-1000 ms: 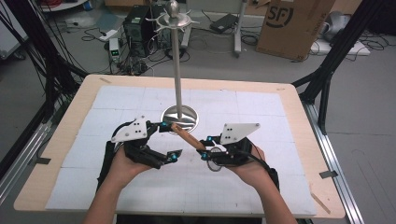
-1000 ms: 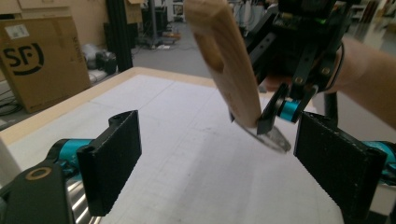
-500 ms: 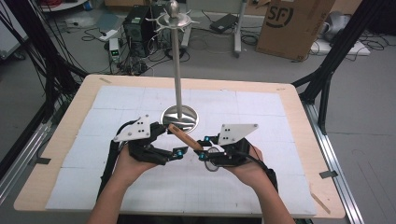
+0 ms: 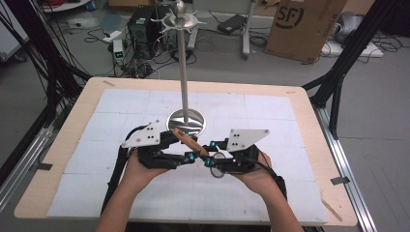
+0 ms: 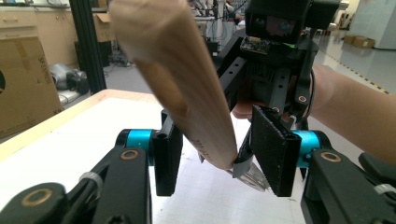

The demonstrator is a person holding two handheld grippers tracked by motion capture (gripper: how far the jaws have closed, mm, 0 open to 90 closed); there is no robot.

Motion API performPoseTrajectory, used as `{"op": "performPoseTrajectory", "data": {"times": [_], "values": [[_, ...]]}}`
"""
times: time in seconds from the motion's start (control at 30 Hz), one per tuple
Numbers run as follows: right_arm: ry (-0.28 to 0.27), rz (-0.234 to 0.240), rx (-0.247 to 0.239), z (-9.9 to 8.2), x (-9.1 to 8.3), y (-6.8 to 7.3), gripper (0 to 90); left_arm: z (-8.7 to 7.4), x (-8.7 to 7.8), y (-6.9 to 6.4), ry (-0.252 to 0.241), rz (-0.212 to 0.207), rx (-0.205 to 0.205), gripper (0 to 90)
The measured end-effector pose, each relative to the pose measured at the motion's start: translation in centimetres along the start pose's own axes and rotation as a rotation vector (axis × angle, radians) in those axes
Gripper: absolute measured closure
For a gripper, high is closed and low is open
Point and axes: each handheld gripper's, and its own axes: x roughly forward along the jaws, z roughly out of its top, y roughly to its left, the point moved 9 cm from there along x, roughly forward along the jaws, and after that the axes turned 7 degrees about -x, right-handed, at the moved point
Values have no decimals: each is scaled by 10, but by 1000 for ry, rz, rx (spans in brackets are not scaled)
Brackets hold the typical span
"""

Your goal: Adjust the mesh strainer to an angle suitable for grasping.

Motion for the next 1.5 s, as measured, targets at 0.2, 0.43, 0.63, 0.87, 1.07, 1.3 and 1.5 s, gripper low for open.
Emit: {"op": "performPoseTrajectory", "data": {"times": [0.2,0.43,0.63,0.87,1.07,1.3,1.5], "values": [[-24,3,-5,1,-3,1,689,3,-1,-1,-16,-4,5,631],[-23,15,-14,1,1,4,689,3,2,-5,-28,-24,21,677],[-15,21,-11,0,6,5,689,2,6,-6,-18,-14,46,685],[-11,21,4,-2,10,4,688,1,6,-5,-6,6,47,687],[-9,26,26,-3,12,4,682,-1,6,-4,5,11,41,689],[-18,7,49,-6,4,2,643,-4,0,3,26,41,37,691],[-5,-38,84,-23,-8,-5,597,-5,-15,17,31,99,18,691]]}}
